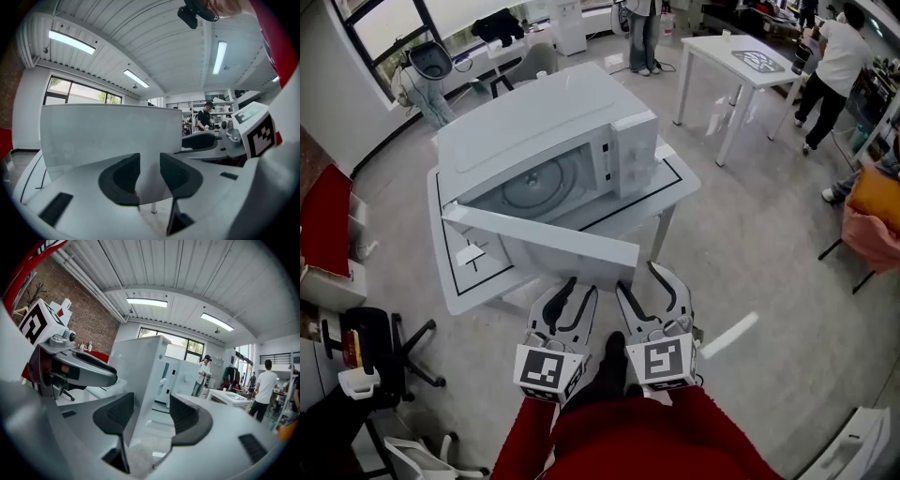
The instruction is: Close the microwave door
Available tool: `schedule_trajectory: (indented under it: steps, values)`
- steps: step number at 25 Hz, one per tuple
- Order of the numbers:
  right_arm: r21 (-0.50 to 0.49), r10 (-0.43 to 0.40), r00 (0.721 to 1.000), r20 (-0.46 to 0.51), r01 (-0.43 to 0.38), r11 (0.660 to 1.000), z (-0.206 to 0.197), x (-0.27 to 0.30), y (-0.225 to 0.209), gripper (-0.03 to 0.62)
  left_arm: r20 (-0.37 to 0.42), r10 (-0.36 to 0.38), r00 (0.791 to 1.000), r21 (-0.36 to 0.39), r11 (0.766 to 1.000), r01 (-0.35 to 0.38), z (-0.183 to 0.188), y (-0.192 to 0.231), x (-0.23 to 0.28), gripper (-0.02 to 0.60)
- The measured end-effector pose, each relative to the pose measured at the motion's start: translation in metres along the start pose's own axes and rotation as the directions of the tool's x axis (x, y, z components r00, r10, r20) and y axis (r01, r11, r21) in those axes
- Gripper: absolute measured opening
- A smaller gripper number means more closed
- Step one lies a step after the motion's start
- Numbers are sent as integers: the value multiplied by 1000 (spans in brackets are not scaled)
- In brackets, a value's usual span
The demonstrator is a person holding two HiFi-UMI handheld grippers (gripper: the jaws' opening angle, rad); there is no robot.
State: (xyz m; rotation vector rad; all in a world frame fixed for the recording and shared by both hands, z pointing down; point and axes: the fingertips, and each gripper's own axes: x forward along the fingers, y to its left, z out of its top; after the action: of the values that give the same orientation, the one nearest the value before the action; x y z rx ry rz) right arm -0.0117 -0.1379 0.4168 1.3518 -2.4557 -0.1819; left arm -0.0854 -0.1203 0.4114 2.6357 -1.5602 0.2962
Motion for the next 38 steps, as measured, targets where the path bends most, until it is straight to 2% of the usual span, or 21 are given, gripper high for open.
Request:
schedule_trajectory:
  steps: [4, 15, 31, 38]
  values:
    - [22, 5, 1000, -27, -5, 1000, -6, 10, -8, 236, -26, 1, 1000, -3, 1000, -1, -2, 4, 12, 129]
    - [50, 9, 999, -52, -7, 999, -18, 40, -30, 236, -9, 1, 1000, -78, 997, -2, 6, 13, 52, 129]
    - [56, -16, 999, -34, 17, 998, -5, 93, -60, 235, -6, 51, 999, -89, 995, -52, 18, 37, 96, 129]
    - [59, -24, 998, -55, 28, 998, -6, 115, -68, 235, 2, 107, 994, -111, 988, -106, 21, 57, 107, 129]
